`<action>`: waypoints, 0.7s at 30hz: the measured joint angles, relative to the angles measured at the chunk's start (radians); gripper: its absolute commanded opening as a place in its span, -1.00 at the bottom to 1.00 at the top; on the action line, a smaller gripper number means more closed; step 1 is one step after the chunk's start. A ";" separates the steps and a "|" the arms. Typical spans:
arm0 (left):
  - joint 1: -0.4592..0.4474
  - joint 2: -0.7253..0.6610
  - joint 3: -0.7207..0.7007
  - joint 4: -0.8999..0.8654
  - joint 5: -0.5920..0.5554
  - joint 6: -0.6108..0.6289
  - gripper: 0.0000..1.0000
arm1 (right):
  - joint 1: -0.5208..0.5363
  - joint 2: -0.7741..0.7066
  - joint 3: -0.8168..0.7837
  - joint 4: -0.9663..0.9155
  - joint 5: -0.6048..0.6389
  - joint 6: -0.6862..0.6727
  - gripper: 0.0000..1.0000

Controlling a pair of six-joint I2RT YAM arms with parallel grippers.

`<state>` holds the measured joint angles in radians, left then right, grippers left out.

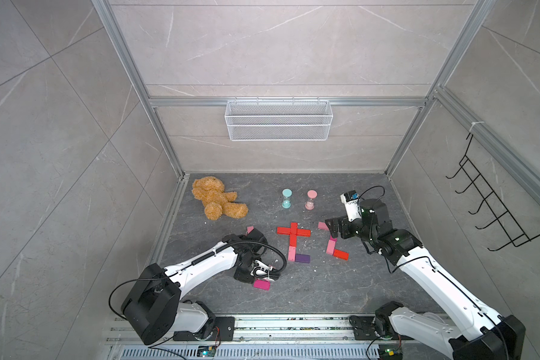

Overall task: Assemble the letter t with building blocks
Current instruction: Pick up the building block from the center of the board.

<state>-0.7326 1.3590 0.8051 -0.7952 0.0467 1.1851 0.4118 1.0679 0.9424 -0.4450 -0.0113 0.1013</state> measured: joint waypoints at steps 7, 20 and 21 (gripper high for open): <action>-0.020 0.032 -0.018 0.082 -0.028 0.000 0.03 | 0.000 0.000 0.000 0.000 0.000 0.000 1.00; -0.027 0.103 0.003 0.133 -0.070 0.000 0.03 | 0.000 0.000 0.000 0.000 0.000 0.000 1.00; -0.027 0.112 0.004 0.145 -0.073 -0.001 0.03 | 0.000 0.000 0.000 0.000 0.000 0.000 1.00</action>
<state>-0.7597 1.4712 0.8089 -0.6498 -0.0265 1.1843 0.4118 1.0679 0.9424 -0.4446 -0.0116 0.1013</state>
